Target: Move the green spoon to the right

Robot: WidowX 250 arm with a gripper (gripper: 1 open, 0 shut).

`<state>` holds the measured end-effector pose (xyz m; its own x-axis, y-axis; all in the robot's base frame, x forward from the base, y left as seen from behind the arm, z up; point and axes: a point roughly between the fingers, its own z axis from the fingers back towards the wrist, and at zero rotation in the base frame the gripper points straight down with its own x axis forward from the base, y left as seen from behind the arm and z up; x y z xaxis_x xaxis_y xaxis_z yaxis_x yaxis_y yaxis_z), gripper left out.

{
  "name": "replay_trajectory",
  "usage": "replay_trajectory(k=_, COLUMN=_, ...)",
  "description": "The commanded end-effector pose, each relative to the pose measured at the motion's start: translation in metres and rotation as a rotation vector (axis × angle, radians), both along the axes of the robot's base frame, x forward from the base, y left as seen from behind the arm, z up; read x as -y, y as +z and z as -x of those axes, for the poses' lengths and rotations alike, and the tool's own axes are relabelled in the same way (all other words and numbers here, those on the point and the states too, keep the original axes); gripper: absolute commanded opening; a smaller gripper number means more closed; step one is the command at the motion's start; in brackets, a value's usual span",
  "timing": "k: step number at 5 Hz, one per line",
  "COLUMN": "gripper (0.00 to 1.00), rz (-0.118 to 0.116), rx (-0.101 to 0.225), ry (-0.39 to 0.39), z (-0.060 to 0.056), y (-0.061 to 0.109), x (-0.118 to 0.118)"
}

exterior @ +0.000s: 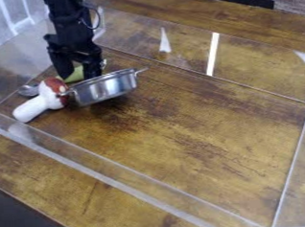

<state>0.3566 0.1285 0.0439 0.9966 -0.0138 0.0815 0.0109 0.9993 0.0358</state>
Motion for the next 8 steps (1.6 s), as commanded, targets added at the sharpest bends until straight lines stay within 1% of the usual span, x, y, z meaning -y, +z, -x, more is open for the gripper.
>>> replay_trajectory(k=1, gripper=1.0, rz=-0.016, rx=0.046, ry=0.042, z=-0.007, y=0.016, x=-0.014)
replay_trajectory(k=3, gripper=1.0, rz=-0.005, rx=0.037, ry=0.103, z=-0.008, y=0.014, x=-0.023)
replay_trajectory(k=4, gripper=1.0, rz=0.001, rx=0.033, ry=0.092, z=-0.011, y=0.013, x=-0.016)
replay_trajectory(k=6, gripper=1.0, rz=0.012, rx=0.01, ry=0.047, z=-0.01, y=0.013, x=-0.015)
replay_trajectory(k=8, gripper=1.0, rz=0.025, rx=-0.011, ry=0.091, z=-0.011, y=0.0, x=-0.048)
